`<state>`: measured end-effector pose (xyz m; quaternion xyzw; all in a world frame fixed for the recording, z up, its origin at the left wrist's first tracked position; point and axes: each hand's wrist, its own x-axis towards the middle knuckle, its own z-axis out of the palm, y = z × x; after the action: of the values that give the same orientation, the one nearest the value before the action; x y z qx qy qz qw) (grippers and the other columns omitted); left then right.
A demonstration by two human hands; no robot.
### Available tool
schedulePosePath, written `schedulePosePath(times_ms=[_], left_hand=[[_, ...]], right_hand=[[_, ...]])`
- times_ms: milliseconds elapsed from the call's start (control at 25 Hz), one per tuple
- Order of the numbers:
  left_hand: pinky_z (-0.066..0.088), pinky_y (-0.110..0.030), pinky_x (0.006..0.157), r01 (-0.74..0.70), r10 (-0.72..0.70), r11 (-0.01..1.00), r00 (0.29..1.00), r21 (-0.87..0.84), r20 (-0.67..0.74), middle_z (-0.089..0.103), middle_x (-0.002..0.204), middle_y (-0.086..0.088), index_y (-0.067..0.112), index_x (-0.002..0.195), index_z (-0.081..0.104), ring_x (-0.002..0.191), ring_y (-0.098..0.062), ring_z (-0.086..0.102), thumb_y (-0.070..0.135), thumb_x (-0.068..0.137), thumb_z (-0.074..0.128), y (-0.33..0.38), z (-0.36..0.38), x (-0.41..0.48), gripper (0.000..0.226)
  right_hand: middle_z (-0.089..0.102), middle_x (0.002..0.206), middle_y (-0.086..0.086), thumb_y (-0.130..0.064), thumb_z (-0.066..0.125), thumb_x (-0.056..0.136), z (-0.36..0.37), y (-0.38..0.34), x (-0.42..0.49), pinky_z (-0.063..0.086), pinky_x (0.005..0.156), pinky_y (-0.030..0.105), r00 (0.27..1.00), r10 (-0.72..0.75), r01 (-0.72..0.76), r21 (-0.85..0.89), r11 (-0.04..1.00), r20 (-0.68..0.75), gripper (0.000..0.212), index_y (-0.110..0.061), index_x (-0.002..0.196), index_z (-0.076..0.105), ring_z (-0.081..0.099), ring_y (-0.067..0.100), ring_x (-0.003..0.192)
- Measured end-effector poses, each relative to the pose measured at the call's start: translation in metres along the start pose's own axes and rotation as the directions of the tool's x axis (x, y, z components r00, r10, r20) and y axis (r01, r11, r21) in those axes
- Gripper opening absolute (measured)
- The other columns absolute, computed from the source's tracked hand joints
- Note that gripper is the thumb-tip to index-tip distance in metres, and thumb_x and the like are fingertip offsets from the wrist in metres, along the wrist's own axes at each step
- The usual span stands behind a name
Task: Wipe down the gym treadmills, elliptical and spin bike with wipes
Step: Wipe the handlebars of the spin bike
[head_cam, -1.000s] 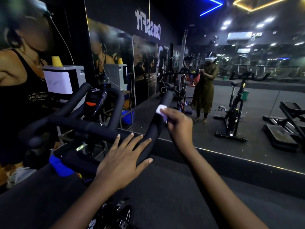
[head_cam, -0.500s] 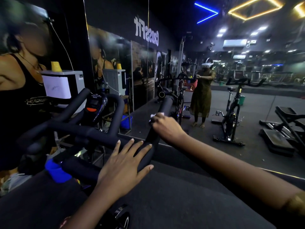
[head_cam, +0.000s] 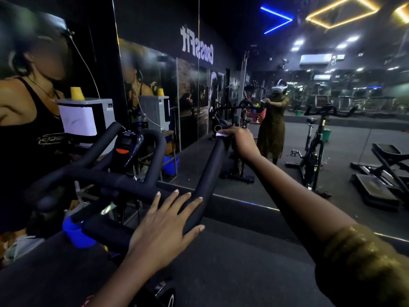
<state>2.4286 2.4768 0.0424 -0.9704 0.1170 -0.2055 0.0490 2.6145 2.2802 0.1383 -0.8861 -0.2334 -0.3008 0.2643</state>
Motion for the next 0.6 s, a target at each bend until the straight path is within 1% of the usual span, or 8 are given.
schedulePosePath(times_ms=[40, 120, 240, 320, 400, 480, 520, 600], left_hand=[[0.050, -0.045, 0.090, -0.007, 0.007, 1.000, 1.000, 0.006, -0.007, 0.066, 0.118, 0.006, 0.029, 0.125, 0.060, 0.112, -0.019, 0.062, 0.059, 0.096, 0.006, 0.000, 0.000, 0.000, 0.069], [0.049, -0.046, 0.091, -0.020, 0.021, 1.000, 0.999, 0.019, -0.026, 0.065, 0.118, 0.006, 0.028, 0.126, 0.059, 0.113, -0.019, 0.062, 0.059, 0.096, 0.007, -0.001, 0.000, 0.000, 0.068], [0.049, -0.046, 0.091, -0.027, 0.029, 0.999, 0.998, 0.034, -0.049, 0.065, 0.118, 0.007, 0.029, 0.127, 0.058, 0.113, -0.019, 0.061, 0.060, 0.095, 0.008, -0.001, 0.000, 0.000, 0.067], [0.049, -0.046, 0.090, -0.029, 0.031, 0.999, 0.998, 0.042, -0.053, 0.066, 0.117, 0.007, 0.028, 0.126, 0.058, 0.111, -0.019, 0.063, 0.059, 0.095, 0.008, 0.000, -0.002, 0.000, 0.067], [0.049, -0.046, 0.089, -0.029, 0.032, 0.998, 0.998, 0.051, -0.058, 0.067, 0.115, 0.006, 0.028, 0.125, 0.059, 0.109, -0.019, 0.064, 0.059, 0.096, 0.008, 0.000, -0.003, 0.000, 0.067], [0.050, -0.046, 0.089, -0.031, 0.036, 0.997, 0.997, 0.069, -0.074, 0.067, 0.115, 0.006, 0.028, 0.125, 0.059, 0.109, -0.019, 0.064, 0.058, 0.096, 0.011, 0.001, -0.002, 0.000, 0.064], [0.050, -0.046, 0.089, -0.036, 0.042, 0.996, 0.996, 0.077, -0.084, 0.067, 0.116, 0.006, 0.028, 0.125, 0.059, 0.109, -0.019, 0.064, 0.059, 0.095, 0.016, 0.001, -0.002, -0.001, 0.061], [0.049, -0.044, 0.090, -0.043, 0.053, 0.995, 0.994, 0.094, -0.101, 0.066, 0.118, 0.006, 0.028, 0.125, 0.058, 0.110, -0.018, 0.063, 0.059, 0.092, 0.023, 0.000, 0.000, -0.002, 0.058]], right_hand=[[0.066, 0.112, 0.017, 0.009, 0.046, 0.080, 0.006, 0.002, -0.001, 0.045, 0.090, 0.036, 0.992, 0.113, -0.108, 0.084, 0.991, -0.063, 0.046, -0.014, 0.114, 0.067, 0.059, 0.029, 0.108], [0.067, 0.109, 0.016, 0.007, 0.045, 0.081, 0.016, 0.002, -0.010, 0.045, 0.083, 0.026, 0.921, 0.363, -0.314, 0.286, 0.905, -0.139, 0.048, -0.017, 0.118, 0.065, 0.061, 0.027, 0.105], [0.064, 0.116, 0.013, 0.008, 0.046, 0.083, 0.034, -0.014, -0.040, 0.036, 0.073, 0.012, 0.776, 0.605, -0.433, 0.550, 0.715, -0.176, 0.046, -0.014, 0.120, 0.062, 0.059, 0.013, 0.098], [0.062, 0.119, 0.012, 0.011, 0.046, 0.082, 0.047, -0.031, -0.069, 0.036, 0.068, 0.010, 0.724, 0.660, -0.401, 0.657, 0.639, -0.200, 0.047, -0.014, 0.119, 0.063, 0.050, -0.003, 0.084], [0.061, 0.117, 0.012, 0.011, 0.050, 0.082, 0.062, -0.046, -0.099, 0.036, 0.068, 0.009, 0.708, 0.667, -0.368, 0.685, 0.629, -0.232, 0.045, -0.014, 0.116, 0.065, 0.045, -0.010, 0.080], [0.065, 0.113, 0.012, 0.014, 0.052, 0.080, 0.073, -0.060, -0.126, 0.037, 0.072, 0.008, 0.715, 0.654, -0.342, 0.693, 0.635, -0.246, 0.044, -0.012, 0.113, 0.066, 0.050, -0.007, 0.081], [0.067, 0.110, 0.012, 0.017, 0.052, 0.079, 0.077, -0.065, -0.137, 0.037, 0.073, 0.004, 0.728, 0.641, -0.319, 0.706, 0.632, -0.245, 0.044, -0.009, 0.112, 0.067, 0.053, -0.007, 0.083], [0.068, 0.106, 0.007, 0.022, 0.051, 0.075, 0.082, -0.074, -0.157, 0.036, 0.079, -0.002, 0.769, 0.593, -0.263, 0.727, 0.634, -0.238, 0.047, -0.005, 0.109, 0.068, 0.056, -0.004, 0.094]])
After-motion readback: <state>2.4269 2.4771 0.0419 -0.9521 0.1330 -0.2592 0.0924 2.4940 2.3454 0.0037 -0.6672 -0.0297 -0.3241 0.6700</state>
